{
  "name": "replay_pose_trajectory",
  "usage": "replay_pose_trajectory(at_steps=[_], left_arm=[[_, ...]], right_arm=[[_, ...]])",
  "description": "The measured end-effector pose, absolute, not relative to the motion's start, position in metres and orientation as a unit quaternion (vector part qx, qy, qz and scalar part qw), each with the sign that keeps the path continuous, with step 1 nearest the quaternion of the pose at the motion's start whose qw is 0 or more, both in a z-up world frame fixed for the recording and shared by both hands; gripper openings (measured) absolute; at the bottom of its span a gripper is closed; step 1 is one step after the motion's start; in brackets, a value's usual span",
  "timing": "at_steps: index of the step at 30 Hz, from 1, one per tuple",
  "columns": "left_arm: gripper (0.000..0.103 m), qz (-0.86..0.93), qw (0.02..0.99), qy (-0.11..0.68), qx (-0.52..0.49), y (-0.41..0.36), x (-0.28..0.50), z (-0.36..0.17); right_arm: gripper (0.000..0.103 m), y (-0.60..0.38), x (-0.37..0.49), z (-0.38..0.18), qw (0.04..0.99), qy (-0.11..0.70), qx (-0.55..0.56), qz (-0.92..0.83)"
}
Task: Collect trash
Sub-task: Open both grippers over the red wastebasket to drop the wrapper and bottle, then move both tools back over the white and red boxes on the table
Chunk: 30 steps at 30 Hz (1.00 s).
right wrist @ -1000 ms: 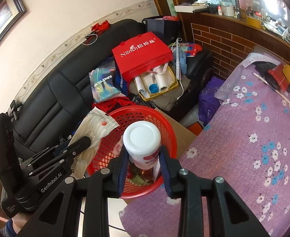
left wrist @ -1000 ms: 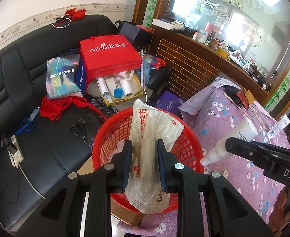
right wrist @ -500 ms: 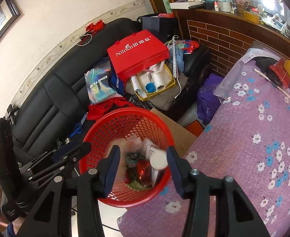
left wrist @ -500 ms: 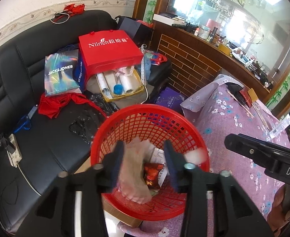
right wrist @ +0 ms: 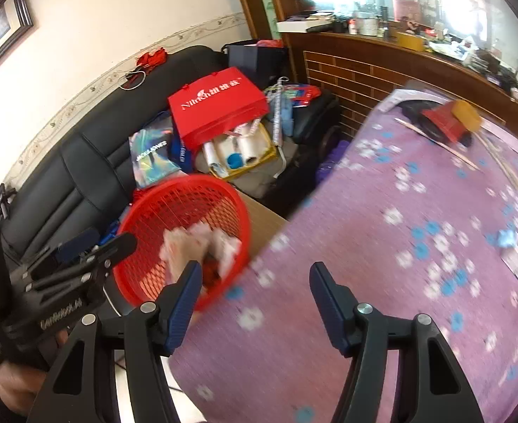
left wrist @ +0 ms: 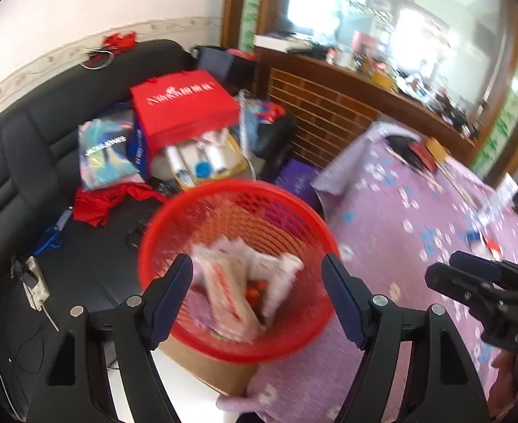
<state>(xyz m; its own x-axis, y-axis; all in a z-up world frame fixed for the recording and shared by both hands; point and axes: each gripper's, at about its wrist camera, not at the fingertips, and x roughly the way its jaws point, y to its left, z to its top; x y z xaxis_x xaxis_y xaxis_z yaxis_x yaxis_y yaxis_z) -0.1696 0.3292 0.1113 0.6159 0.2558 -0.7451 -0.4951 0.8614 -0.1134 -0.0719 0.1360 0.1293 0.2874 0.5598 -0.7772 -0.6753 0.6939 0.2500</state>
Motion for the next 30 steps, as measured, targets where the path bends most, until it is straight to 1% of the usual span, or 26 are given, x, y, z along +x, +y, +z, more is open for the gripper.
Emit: replay_pose_trajectory(at_steps=[5, 15, 25, 30], left_arm=[[0.074, 0.177, 0.888, 0.404, -0.131, 0.292, -0.162, 0.101], [0.074, 0.106, 0.893, 0.429, -0.088, 0.219, -0.133, 0.094], [0.074, 0.037, 0.892, 0.449, -0.049, 0.147, -0.106, 0.084], [0.074, 0.012, 0.886, 0.461, -0.046, 0.118, -0.095, 0.075]], right_arm=[[0.068, 0.086, -0.076, 0.115, 0.805, 0.479, -0.045, 0.346], [0.068, -0.007, -0.076, 0.102, 0.828, 0.499, -0.016, 0.255], [0.068, -0.067, -0.077, 0.099, 0.84, 0.502, -0.011, 0.205], [0.068, -0.088, -0.079, 0.095, 0.84, 0.508, -0.009, 0.189]])
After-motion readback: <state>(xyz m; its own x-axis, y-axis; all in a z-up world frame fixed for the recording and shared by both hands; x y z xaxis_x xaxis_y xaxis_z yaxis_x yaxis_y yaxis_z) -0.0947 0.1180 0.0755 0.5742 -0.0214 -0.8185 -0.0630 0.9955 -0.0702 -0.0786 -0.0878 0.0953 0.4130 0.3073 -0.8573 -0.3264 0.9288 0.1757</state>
